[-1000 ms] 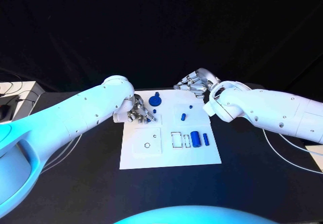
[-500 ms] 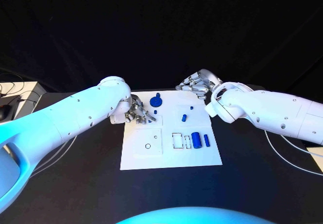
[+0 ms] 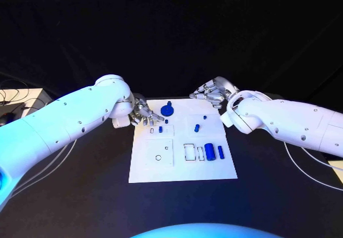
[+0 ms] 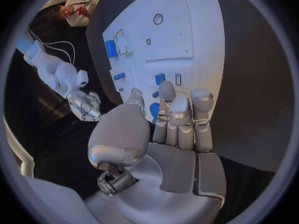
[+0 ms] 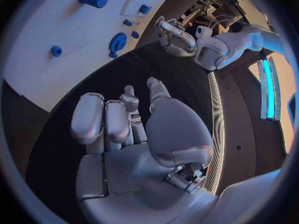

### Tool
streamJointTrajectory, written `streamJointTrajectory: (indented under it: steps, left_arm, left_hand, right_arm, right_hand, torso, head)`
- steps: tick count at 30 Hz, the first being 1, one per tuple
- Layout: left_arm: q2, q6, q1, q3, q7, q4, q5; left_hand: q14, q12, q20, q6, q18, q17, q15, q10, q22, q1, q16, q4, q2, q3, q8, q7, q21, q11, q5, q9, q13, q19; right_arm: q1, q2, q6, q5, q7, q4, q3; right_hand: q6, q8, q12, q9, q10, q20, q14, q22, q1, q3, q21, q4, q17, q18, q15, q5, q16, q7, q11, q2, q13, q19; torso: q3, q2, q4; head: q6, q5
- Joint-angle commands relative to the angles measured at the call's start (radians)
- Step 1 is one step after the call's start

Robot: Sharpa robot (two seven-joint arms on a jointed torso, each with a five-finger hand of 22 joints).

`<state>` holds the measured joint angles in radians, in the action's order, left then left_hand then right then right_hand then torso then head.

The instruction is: Assemble the parts on the task board

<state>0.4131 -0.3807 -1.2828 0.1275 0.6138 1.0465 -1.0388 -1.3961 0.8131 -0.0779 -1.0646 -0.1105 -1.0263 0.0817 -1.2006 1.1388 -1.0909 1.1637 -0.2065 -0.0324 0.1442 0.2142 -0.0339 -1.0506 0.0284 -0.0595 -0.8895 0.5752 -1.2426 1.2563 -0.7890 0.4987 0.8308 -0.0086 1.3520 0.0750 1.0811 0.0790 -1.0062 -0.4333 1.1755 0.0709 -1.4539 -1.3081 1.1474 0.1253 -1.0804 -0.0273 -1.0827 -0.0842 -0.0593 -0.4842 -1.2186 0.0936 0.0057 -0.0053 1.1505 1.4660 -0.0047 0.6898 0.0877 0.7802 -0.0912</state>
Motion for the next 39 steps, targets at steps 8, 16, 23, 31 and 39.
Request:
streamJointTrajectory:
  steps: [8,16,23,31,39]
  left_arm:
    - [0.026,0.136,-0.016,0.023,-0.003,-0.013,0.024]
    - [0.004,0.157,-0.029,0.025,-0.05,-0.105,0.007]
    - [-0.038,0.144,-0.031,0.024,-0.096,-0.188,-0.009]
    - [-0.083,0.164,-0.03,0.001,-0.147,-0.256,-0.023]
    - [-0.103,0.175,-0.03,-0.015,-0.18,-0.284,-0.026]
  left_hand:
    - [0.026,-0.005,0.029,0.074,-0.039,0.069,-0.019,0.029,-0.036,-0.022,-0.015,-0.034,0.06,-0.099,0.04,-0.04,0.049,-0.022,-0.001,0.213,-0.067,0.016]
    - [0.005,0.038,0.016,0.157,-0.028,0.044,-0.001,0.022,0.006,0.03,0.026,-0.078,0.189,-0.45,0.339,-0.007,-0.004,0.002,-0.002,0.111,-0.062,-0.014]
    - [0.002,0.068,0.01,0.211,-0.023,0.038,0.004,0.031,0.015,0.078,0.036,-0.079,0.219,-0.548,0.477,0.003,-0.016,0.008,-0.002,0.094,-0.044,-0.019]
    - [-0.001,0.094,0.0,0.275,-0.016,0.029,0.011,0.046,0.025,0.103,0.046,-0.076,0.231,-0.654,0.631,0.02,-0.029,0.016,-0.002,0.017,-0.028,-0.024]
    - [0.002,0.108,-0.002,0.304,-0.014,0.03,0.01,0.057,0.027,0.14,0.048,-0.08,0.237,-0.664,0.693,0.018,-0.032,0.016,0.001,0.049,-0.028,-0.023]
  right_arm:
    - [-0.001,-0.003,0.008,-0.002,0.021,-0.009,0.0]
    - [0.0,-0.004,0.011,-0.002,0.02,-0.006,0.0]
    - [0.0,-0.002,0.012,-0.001,0.021,0.003,0.0]
    - [0.001,0.001,0.013,0.001,0.022,0.01,-0.001]
    - [0.004,-0.002,0.015,0.003,0.021,0.015,-0.002]
  right_hand:
    - [-0.002,-0.005,0.01,0.001,-0.007,0.004,0.002,-0.141,-0.006,0.0,0.012,0.007,0.004,-0.005,-0.002,-0.006,0.008,0.003,0.001,0.007,-0.006,0.041]
    - [-0.001,-0.004,0.009,0.001,-0.006,0.004,0.003,-0.141,-0.006,0.0,0.013,0.008,0.007,-0.005,-0.002,-0.006,0.011,0.003,0.001,0.007,-0.006,0.04]
    - [0.0,-0.003,0.008,0.001,-0.004,0.004,0.003,-0.141,-0.006,0.0,0.014,0.008,0.007,-0.005,-0.003,-0.008,0.012,0.002,0.0,0.008,-0.006,0.041]
    - [0.0,-0.003,0.008,0.001,-0.003,0.004,0.002,-0.141,-0.006,0.001,0.013,0.008,0.007,-0.005,-0.003,-0.01,0.012,0.002,0.0,0.008,-0.006,0.041]
    - [0.0,-0.003,0.009,0.001,-0.004,0.005,0.002,-0.14,-0.006,0.001,0.015,0.008,0.008,-0.005,-0.003,-0.013,0.013,0.002,0.0,0.007,-0.008,0.041]
  torso:
    - [-0.0031,0.001,0.0023]
    - [-0.0051,0.011,-0.0016]
    - [-0.0095,0.025,-0.0038]
    - [-0.0124,0.039,-0.0118]
    - [-0.0143,0.046,-0.0132]
  head:
    - [-0.012,0.01]
    - [-0.024,0.016]
    - [-0.037,0.019]
    - [-0.048,0.022]
    - [-0.053,0.016]
